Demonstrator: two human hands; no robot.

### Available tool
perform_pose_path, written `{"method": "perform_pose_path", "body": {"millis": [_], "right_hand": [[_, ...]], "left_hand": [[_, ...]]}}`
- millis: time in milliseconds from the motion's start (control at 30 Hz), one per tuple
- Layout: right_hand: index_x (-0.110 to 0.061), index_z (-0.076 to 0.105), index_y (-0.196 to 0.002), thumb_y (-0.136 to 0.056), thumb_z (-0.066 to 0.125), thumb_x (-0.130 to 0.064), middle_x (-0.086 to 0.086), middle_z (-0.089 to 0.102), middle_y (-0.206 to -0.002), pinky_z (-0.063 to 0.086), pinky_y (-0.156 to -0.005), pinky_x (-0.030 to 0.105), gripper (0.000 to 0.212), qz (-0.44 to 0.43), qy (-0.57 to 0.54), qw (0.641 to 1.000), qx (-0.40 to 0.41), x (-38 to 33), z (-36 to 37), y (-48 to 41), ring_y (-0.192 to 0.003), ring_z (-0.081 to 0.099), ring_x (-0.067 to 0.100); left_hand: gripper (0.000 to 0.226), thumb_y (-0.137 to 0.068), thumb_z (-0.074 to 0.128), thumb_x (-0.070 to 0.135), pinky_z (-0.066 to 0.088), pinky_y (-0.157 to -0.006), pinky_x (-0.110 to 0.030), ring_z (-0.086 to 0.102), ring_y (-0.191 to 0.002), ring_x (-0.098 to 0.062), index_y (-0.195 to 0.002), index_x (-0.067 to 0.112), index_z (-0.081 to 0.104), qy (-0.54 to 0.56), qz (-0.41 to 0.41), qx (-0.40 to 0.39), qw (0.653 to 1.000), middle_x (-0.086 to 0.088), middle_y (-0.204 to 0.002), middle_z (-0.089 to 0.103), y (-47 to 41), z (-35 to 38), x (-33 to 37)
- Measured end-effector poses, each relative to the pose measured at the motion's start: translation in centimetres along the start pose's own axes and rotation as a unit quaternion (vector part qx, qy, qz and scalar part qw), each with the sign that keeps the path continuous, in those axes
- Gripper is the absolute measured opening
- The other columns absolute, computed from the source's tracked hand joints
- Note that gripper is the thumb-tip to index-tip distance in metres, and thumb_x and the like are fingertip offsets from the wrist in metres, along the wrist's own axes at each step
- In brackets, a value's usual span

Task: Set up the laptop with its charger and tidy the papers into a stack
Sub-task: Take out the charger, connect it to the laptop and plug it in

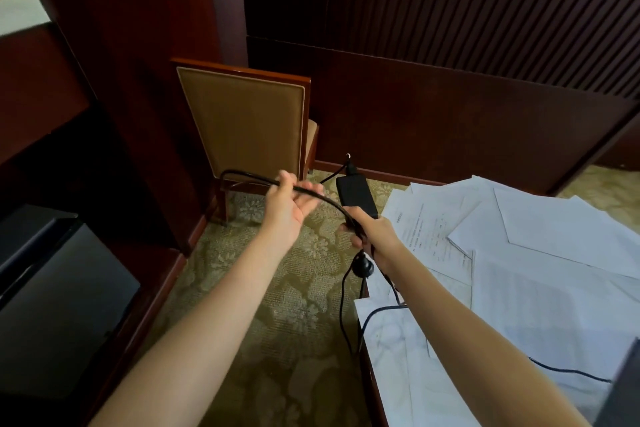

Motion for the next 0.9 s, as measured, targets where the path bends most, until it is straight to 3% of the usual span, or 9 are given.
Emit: {"method": "perform_pose_path", "body": {"millis": [200, 300, 400, 467, 567, 633, 733, 800, 900], "right_hand": [[-0.004, 0.066, -0.096, -0.080, 0.071, -0.019, 0.003, 0.071, -0.069, 0.051, -0.049, 0.018, 0.022, 0.003, 0.044, 0.999, -0.015, 0.1, -0.8, 0.3, -0.049, 0.063, 0.010], [-0.003, 0.066, -0.100, -0.081, 0.070, -0.022, 0.001, 0.072, -0.070, 0.053, -0.053, 0.018, 0.027, -0.002, 0.072, 0.997, -0.025, 0.3, -1.2, 0.4, -0.050, 0.062, 0.010], [-0.004, 0.066, -0.091, -0.083, 0.069, -0.021, 0.002, 0.071, -0.070, 0.046, -0.050, 0.019, 0.019, -0.031, 0.125, 0.990, -0.056, -0.4, -0.4, 0.6, -0.042, 0.051, 0.009], [-0.009, 0.064, -0.084, -0.084, 0.067, -0.022, 0.002, 0.069, -0.070, 0.041, -0.048, 0.018, 0.013, -0.065, 0.213, 0.970, -0.097, -1.1, 0.4, 0.9, -0.044, 0.052, 0.002], [-0.010, 0.062, -0.087, -0.087, 0.065, -0.025, 0.006, 0.065, -0.073, 0.037, -0.042, 0.014, 0.016, -0.084, 0.306, 0.936, -0.154, -1.7, 0.8, 1.3, -0.043, 0.051, -0.003], [-0.010, 0.061, -0.090, -0.091, 0.059, -0.028, 0.012, 0.059, -0.078, 0.043, -0.046, 0.015, 0.018, -0.089, 0.282, 0.942, -0.160, -1.9, 0.3, 1.6, -0.047, 0.050, 0.001], [-0.024, 0.061, -0.095, -0.099, 0.043, -0.022, 0.002, 0.064, -0.090, 0.051, -0.067, 0.022, 0.018, -0.122, 0.146, 0.980, -0.068, -2.3, -2.2, 1.9, -0.069, 0.057, 0.008], [-0.027, 0.061, -0.096, -0.098, 0.044, -0.016, -0.004, 0.065, -0.096, 0.047, -0.078, 0.026, 0.020, -0.127, 0.154, 0.980, -0.004, -2.2, -4.9, 2.2, -0.083, 0.058, 0.010], [-0.016, 0.064, -0.104, -0.091, 0.057, -0.013, -0.008, 0.065, -0.091, 0.045, -0.073, 0.015, 0.014, -0.035, 0.288, 0.954, -0.075, -0.7, -7.4, 3.8, -0.084, 0.060, 0.008]], "left_hand": [[0.042, -0.101, 0.029, 0.038, 0.023, -0.036, -0.015, 0.023, -0.029, -0.005, -0.066, 0.016, 0.036, 0.201, 0.062, 0.024, 0.977, 0.008, -0.037, 0.029, -3.0, -0.3, 6.6], [0.036, -0.097, 0.039, 0.043, 0.016, -0.030, -0.015, 0.022, -0.030, -0.002, -0.072, 0.018, 0.043, -0.057, 0.065, 0.042, 0.995, 0.008, -0.053, 0.037, -3.0, -0.5, 7.5], [0.046, -0.084, 0.053, 0.057, 0.020, -0.028, -0.013, 0.026, -0.040, -0.002, -0.101, 0.015, 0.049, -0.382, -0.017, 0.030, 0.923, 0.002, -0.085, 0.050, -1.3, -0.5, 3.2], [0.066, -0.075, 0.059, 0.062, 0.022, -0.029, -0.013, 0.028, -0.044, -0.005, -0.115, 0.011, 0.051, -0.463, -0.094, -0.016, 0.881, -0.002, -0.095, 0.054, -0.3, -0.5, 0.1], [0.055, -0.073, 0.071, 0.049, 0.021, -0.032, -0.015, 0.028, -0.033, -0.006, -0.110, 0.010, 0.059, -0.421, -0.131, -0.006, 0.898, -0.003, -0.072, 0.053, 0.0, -0.6, -1.8], [0.046, -0.075, 0.072, 0.041, 0.034, -0.037, -0.021, 0.039, -0.038, -0.008, -0.105, 0.009, 0.059, -0.381, -0.108, 0.030, 0.918, -0.002, -0.065, 0.055, -0.2, -1.0, -2.0], [0.048, -0.077, 0.072, 0.035, 0.053, -0.069, -0.037, 0.061, -0.084, -0.017, -0.113, 0.008, 0.055, -0.314, -0.072, 0.072, 0.944, -0.011, -0.102, 0.065, -0.9, -2.1, -1.9], [0.036, -0.078, 0.072, 0.032, 0.041, -0.050, -0.022, 0.055, -0.073, -0.013, -0.104, 0.012, 0.057, -0.282, -0.054, 0.077, 0.955, -0.008, -0.102, 0.061, -1.2, -3.0, -1.6], [0.047, -0.078, 0.073, 0.030, 0.033, -0.044, -0.021, 0.047, -0.059, -0.010, -0.115, 0.009, 0.052, -0.287, -0.029, 0.080, 0.954, -0.006, -0.103, 0.060, -1.6, -4.1, -1.3]]}}
Point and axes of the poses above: each hand's wrist, its own y-axis away from the middle knuckle, its own z-axis out of the palm, x = y × z, the point moved 2 cm from there along -y, towards the middle knuckle
